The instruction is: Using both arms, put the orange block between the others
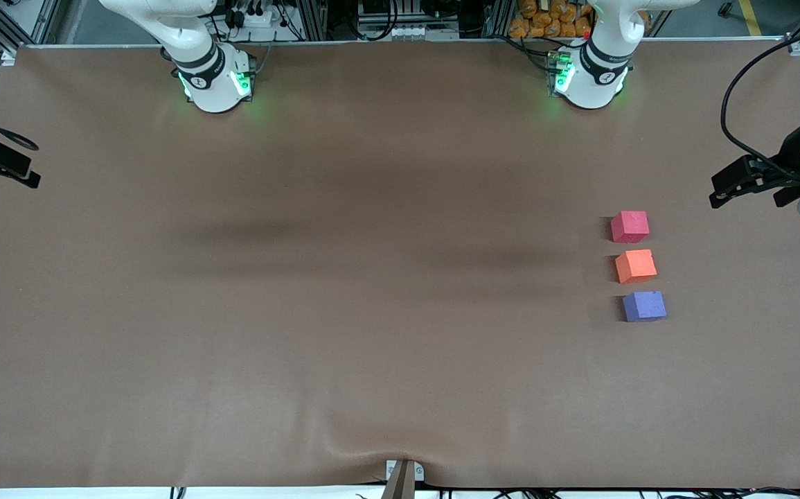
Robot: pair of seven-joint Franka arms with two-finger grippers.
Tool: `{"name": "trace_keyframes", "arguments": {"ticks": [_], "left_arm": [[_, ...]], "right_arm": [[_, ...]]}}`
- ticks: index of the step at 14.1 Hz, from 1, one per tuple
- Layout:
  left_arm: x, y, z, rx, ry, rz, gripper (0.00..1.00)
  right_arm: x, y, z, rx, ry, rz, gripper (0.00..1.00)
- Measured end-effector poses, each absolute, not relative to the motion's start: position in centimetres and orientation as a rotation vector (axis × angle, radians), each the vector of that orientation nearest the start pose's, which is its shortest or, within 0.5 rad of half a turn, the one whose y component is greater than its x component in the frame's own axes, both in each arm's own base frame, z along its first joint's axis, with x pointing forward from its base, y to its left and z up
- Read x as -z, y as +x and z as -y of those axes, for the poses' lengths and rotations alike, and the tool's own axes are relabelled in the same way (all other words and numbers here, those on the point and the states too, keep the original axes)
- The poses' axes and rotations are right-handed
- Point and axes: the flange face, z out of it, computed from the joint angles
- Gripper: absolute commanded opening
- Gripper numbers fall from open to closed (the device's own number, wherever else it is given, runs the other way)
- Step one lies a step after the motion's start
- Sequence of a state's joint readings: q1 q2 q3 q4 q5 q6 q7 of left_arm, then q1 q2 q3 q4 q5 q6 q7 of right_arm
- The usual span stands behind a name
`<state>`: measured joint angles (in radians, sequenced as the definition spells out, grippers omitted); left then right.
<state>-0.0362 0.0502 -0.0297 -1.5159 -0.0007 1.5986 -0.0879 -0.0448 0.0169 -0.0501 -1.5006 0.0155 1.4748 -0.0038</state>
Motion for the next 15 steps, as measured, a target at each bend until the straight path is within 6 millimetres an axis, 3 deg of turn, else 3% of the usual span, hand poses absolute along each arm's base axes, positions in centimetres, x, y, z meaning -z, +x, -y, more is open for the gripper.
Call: {"name": "trace_keyframes", "arguments": {"ticks": [9, 15], "left_arm": [[-62.7, 54.9, 4.2, 0.036, -3.143, 0.069, 1.00], [-62.7, 54.6, 4.1, 0.022, -3.142, 0.066, 1.00]], "right_arm": [[-64.0, 54.8, 5.0, -0.067, -3.121, -0.141, 1.00], [-63.9, 54.8, 5.0, -0.070, -3.121, -0.140, 1.00]]}}
